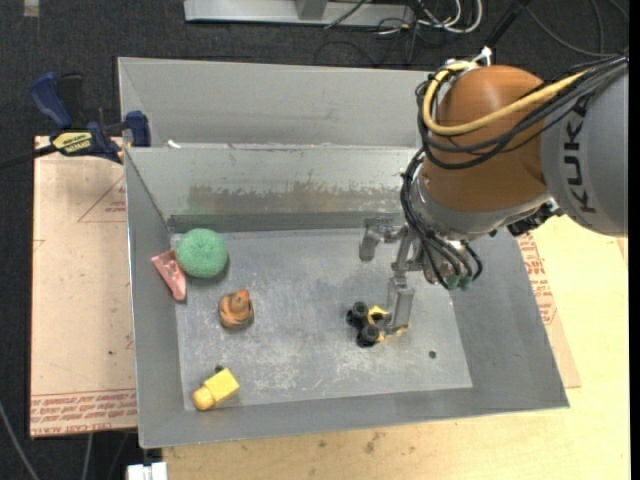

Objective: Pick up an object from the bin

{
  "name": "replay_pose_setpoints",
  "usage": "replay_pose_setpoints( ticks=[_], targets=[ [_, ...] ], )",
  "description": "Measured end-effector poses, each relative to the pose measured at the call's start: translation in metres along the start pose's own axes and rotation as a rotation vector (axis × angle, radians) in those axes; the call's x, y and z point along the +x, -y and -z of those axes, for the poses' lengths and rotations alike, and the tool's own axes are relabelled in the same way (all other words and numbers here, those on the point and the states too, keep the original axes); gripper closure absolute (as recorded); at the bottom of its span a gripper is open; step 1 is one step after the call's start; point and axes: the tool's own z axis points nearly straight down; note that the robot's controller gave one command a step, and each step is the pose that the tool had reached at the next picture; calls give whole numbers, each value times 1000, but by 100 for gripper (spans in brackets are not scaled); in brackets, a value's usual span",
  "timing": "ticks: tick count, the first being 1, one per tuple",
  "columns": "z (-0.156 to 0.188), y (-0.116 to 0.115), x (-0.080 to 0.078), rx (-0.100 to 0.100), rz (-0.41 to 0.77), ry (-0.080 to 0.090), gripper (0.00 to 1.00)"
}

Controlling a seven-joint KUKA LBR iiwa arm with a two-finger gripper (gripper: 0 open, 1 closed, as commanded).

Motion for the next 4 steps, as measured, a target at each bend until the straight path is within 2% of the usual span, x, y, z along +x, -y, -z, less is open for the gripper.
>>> replay_pose_setpoints(
  ticks=[1, 2, 3, 4],
  targets=[
    [5, 0, -1, 0, -1, 8, 0],
    [-35, 10, 5, 0, 61, 15, 0],
    [-87, 36, 4, 0, 88, 11, 0],
    [-123, 50, -3, 0, 65, 8, 0]
  ],
)
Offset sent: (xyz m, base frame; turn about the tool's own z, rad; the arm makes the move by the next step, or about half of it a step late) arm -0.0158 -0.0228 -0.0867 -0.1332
